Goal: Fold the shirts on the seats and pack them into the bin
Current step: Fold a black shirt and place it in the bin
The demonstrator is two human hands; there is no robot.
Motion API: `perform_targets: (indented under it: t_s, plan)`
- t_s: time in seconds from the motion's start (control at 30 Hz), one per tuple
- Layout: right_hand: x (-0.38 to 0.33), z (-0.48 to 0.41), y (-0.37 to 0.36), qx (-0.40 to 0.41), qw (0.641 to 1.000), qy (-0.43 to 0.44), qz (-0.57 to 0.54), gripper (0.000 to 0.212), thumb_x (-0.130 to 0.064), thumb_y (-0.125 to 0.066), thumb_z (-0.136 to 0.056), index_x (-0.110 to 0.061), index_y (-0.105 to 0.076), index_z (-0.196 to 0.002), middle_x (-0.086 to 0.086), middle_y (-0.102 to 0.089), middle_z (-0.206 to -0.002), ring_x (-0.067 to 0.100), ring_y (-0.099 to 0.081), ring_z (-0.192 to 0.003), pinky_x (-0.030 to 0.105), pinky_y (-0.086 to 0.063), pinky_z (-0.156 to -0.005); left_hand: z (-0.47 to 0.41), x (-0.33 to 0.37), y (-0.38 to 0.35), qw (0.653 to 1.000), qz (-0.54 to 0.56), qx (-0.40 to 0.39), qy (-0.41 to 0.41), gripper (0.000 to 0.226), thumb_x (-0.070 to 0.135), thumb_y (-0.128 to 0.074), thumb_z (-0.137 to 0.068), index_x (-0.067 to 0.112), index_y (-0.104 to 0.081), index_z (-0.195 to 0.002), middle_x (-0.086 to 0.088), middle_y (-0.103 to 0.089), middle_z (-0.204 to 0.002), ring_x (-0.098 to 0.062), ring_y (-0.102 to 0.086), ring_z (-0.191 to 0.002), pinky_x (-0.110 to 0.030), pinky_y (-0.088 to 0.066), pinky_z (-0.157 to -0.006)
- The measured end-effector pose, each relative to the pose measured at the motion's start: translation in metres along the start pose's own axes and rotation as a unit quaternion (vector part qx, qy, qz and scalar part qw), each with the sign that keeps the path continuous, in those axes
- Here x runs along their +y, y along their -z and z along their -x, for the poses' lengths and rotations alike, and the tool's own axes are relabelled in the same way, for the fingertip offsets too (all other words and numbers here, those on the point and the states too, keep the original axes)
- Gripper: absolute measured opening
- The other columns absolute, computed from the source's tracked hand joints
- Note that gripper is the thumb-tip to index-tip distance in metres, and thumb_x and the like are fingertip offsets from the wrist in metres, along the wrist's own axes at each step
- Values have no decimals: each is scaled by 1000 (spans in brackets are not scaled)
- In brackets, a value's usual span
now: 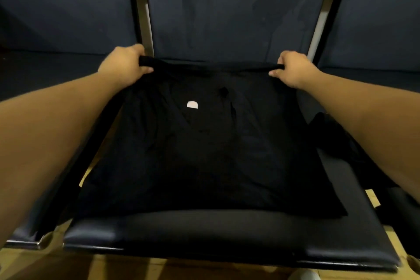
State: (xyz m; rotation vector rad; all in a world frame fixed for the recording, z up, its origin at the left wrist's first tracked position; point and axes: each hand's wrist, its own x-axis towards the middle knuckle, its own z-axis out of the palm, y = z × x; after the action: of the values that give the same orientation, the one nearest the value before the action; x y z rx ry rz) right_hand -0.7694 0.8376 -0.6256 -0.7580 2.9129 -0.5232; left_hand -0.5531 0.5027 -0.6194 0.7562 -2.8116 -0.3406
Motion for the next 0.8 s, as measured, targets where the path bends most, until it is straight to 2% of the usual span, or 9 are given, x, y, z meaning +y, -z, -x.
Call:
perform_targets:
  t_s: [0.1,0.17,0.3,0.4,0.47,0.53,0.6,0.7,0.8]
  plan:
    - [-7,-8,11,83,995,-10,-47,30,-29,-71,-93,-11,-47,-96,9,-55,-94,30,-54,-89,41,-47,-75,-10,0,20,998,-27,52,6,36,34,-73,-91,7,-61,-112,-26,-65,-110,-45,-60,-105,-49,-50,-85]
    - [-10,-8,20,115,991,-3,-63,33,-28,-74,-91,-11,-46,-93,4,-51,-84,29,-53,-87,40,-45,-74,-12,1,36,998,-44,53,-9,34,36,-70,-93,5,-68,-107,-26,-67,-105,-44,-60,-104,-48,-51,-84]
    - [-10,7,39,148,986,16,-75,35,-25,-77,-88,-10,-46,-91,8,-53,-92,27,-52,-88,37,-42,-73,2,-2,65,996,-57,44,-43,27,36,-71,-92,10,-67,-85,-19,-64,-83,-39,-60,-90,-43,-52,-77]
    - [-5,37,45,159,982,23,-99,32,-19,-77,-88,-10,-46,-88,8,-53,-88,25,-53,-85,35,-40,-68,30,-6,78,996,-39,19,-76,24,33,-72,-91,13,-66,-80,-11,-62,-74,-32,-59,-82,-37,-47,-71]
    - [0,65,44,158,981,31,-108,28,-14,-75,-87,-11,-47,-84,5,-54,-81,24,-54,-80,36,-40,-63,53,-11,83,995,-32,18,-97,17,28,-73,-90,16,-67,-80,-10,-64,-74,-31,-61,-79,-35,-46,-71]
    - [8,96,40,146,983,40,-107,25,-7,-72,-85,-12,-48,-80,3,-55,-77,25,-56,-78,36,-44,-66,80,-19,86,993,-24,24,-117,6,17,-74,-85,18,-69,-82,-8,-67,-76,-30,-64,-79,-36,-49,-74]
    - [16,126,34,134,985,61,-84,25,1,-68,-81,-12,-48,-77,5,-56,-77,28,-56,-77,37,-44,-67,108,-28,86,990,-12,15,-137,13,8,-74,-80,20,-69,-82,-5,-68,-75,-28,-66,-77,-34,-50,-73]
    - [26,166,24,89,990,105,-33,31,5,-66,-77,-16,-43,-73,6,-54,-81,30,-54,-77,40,-44,-68,153,-41,77,987,-25,-16,-158,14,3,-75,-78,14,-70,-84,-5,-70,-76,-24,-65,-73,-30,-45,-68]
    - [34,195,12,35,993,106,25,31,3,-63,-82,-18,-42,-73,4,-52,-83,26,-52,-77,38,-41,-65,191,-53,57,981,-29,-65,-179,21,1,-77,-76,14,-65,-87,8,-58,-75,-20,-58,-70,-27,-40,-67]
